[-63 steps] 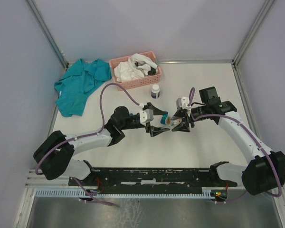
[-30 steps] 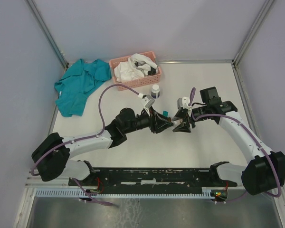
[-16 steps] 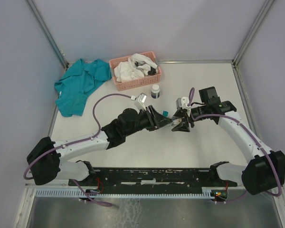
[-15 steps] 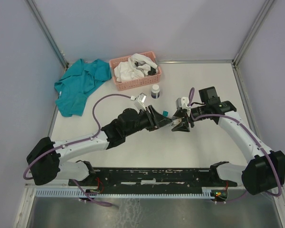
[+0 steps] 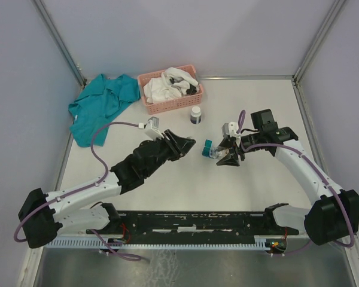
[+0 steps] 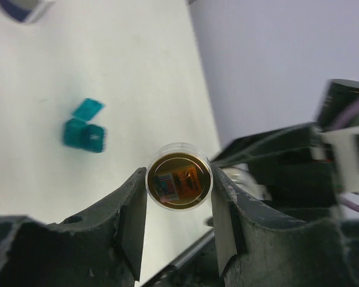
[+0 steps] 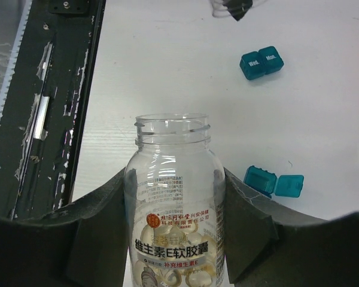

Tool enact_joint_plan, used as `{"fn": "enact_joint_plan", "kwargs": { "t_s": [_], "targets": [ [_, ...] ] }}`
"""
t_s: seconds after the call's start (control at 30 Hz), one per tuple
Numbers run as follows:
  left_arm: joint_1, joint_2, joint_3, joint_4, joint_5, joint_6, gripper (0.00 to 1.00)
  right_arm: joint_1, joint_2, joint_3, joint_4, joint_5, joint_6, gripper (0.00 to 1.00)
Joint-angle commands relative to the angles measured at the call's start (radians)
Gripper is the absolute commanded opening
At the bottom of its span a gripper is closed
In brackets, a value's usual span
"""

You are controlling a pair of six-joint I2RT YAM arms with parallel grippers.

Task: Sort the pills into containers

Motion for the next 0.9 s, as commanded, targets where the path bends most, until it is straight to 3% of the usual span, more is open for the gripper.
{"fn": "enact_joint_plan", "kwargs": {
  "t_s": [0.0,0.07,0.17,0.27,0.67,0.7,0.8,0.87],
  "targets": [
    [0.072,0.016,-0.06,-0.156,-0.16,0.096,0.12,-0.004,-0.002,0.027,0.009,-0.063,0.011,0.01],
    [0.201,0.029,-0.123,-0.213,-0.117,0.04,0.12,-0.007,-0.004,0.027,0.018,-0.075,0.027,0.01],
    [0.377,0.024,-0.243,-0.17,-0.003,0.006,0.12,-0.012,-0.008,0.021,0.039,-0.088,0.051,0.01],
    [0.477,0.03,-0.314,-0.153,-0.007,0.002,0.13,-0.014,-0.01,0.017,0.05,-0.091,0.064,0.01],
    [0.545,0.271,-0.156,-0.344,-0.095,0.029,0.21,-0.022,-0.02,0.017,0.049,-0.094,0.068,0.01],
    [0.545,0.28,-0.151,-0.347,-0.087,0.034,0.26,-0.022,-0.02,0.019,0.049,-0.097,0.069,0.01],
    [0.546,0.287,-0.14,-0.374,-0.08,0.021,0.62,-0.024,-0.021,0.021,0.055,-0.107,0.079,0.01],
    [0.545,0.272,-0.14,-0.385,-0.082,0.016,0.71,-0.029,-0.02,0.02,0.074,-0.117,0.105,0.01]
  ]
}}
